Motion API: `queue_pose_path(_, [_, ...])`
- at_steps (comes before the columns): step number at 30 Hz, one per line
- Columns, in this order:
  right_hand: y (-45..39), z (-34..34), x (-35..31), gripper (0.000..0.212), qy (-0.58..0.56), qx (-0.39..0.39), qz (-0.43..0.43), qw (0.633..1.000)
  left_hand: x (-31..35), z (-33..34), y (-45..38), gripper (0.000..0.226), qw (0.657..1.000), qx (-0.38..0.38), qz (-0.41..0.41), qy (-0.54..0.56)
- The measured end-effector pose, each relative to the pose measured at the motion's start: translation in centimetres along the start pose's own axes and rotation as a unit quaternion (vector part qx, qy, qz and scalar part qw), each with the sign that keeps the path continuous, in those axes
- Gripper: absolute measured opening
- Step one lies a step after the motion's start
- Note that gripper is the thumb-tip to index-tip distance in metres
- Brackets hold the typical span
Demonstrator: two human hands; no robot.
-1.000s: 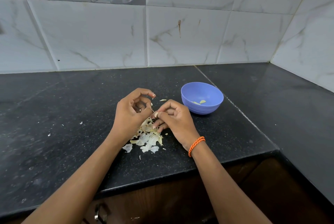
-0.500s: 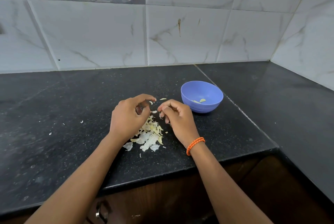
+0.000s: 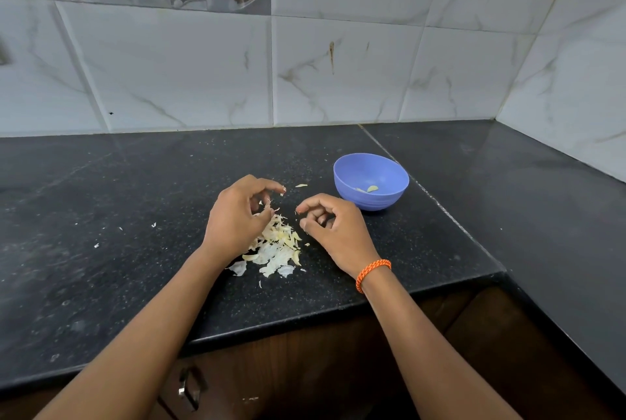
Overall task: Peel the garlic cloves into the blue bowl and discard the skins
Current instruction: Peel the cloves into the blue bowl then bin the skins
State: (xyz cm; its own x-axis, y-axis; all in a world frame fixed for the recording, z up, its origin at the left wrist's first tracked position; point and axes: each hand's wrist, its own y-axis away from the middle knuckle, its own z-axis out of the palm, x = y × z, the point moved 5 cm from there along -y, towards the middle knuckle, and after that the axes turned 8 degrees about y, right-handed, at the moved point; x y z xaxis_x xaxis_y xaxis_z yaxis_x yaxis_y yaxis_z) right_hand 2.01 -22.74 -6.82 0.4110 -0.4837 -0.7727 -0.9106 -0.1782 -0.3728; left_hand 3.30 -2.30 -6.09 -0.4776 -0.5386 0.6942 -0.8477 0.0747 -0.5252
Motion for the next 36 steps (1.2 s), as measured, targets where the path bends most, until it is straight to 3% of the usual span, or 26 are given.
queue_pose_path(6, [0.0,-0.5,0.4,0.041,0.027,-0.021,0.015,0.999,-0.3,-0.1,0.2,0.057,1.000,0.000,-0.012,0.020])
queue_pose_path(10, [-0.3,-0.6,0.3,0.035,0.009,0.001,0.014,1.000,-0.4,0.1,0.2,0.061,1.000,-0.009,-0.010,0.019])
queue_pose_path(17, [-0.2,1.8,0.2,0.029,0.136,-0.073,-0.028,0.988,-0.5,0.0,0.2,0.056,1.000,-0.004,-0.009,0.011])
queue_pose_path(20, [-0.3,2.1,0.1,0.034,0.131,-0.074,-0.034,0.988,-0.4,0.1,0.1,0.051,1.000,-0.006,-0.008,0.009])
queue_pose_path(28, [-1.6,-1.2,-1.0,0.036,-0.041,0.050,-0.035,0.997,-0.2,0.3,-0.1,0.043,1.000,-0.007,-0.009,0.003])
queue_pose_path(33, [-4.8,-5.5,-1.8,0.035,-0.016,0.107,-0.053,0.993,-0.5,0.5,-0.2,0.042,1.000,-0.009,-0.015,0.010])
queue_pose_path(36, [-6.5,-7.2,-1.4,0.038,0.001,0.103,-0.044,0.994,-0.8,0.7,-0.4,0.043,1.000,-0.008,-0.020,0.018])
